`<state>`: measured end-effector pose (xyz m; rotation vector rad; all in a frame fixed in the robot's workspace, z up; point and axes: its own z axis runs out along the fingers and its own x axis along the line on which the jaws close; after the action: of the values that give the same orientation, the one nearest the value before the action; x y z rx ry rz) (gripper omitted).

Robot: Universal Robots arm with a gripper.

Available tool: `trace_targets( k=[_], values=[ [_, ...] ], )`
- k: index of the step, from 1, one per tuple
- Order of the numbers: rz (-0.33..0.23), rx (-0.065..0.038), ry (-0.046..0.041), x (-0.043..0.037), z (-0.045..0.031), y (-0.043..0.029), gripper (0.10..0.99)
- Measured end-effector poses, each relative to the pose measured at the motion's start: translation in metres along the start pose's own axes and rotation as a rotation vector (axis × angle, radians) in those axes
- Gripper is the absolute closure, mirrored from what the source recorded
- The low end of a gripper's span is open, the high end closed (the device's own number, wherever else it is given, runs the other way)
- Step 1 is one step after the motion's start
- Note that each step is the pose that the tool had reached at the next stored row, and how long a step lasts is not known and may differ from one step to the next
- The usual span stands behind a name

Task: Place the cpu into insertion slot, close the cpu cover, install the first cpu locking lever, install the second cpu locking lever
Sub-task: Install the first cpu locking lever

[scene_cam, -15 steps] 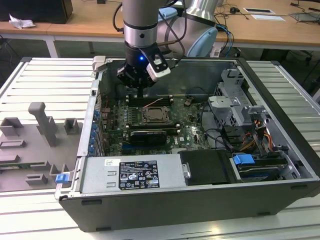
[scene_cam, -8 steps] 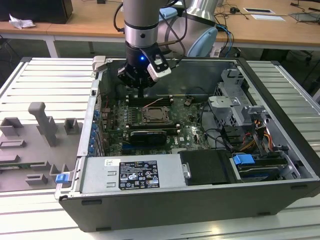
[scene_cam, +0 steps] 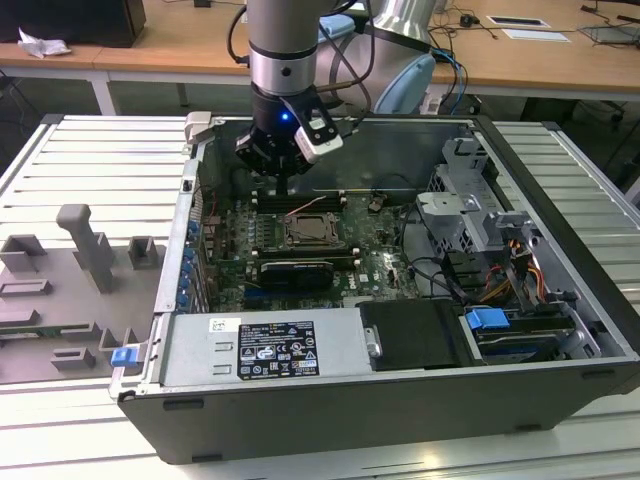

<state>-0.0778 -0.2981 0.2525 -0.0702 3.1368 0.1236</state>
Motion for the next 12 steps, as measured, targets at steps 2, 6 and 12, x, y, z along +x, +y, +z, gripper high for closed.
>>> trace_targets(
  k=[2,6,12],
  values=[
    [0.0,0.0,0.0,-0.0002,0.0,0.0,0.98],
    [0.0,0.0,0.0,-0.0019,0.0001,0.0,0.98],
    [0.0,0.0,0.0,-0.0068,0.0006,-0.0004,0.98]
  ],
)
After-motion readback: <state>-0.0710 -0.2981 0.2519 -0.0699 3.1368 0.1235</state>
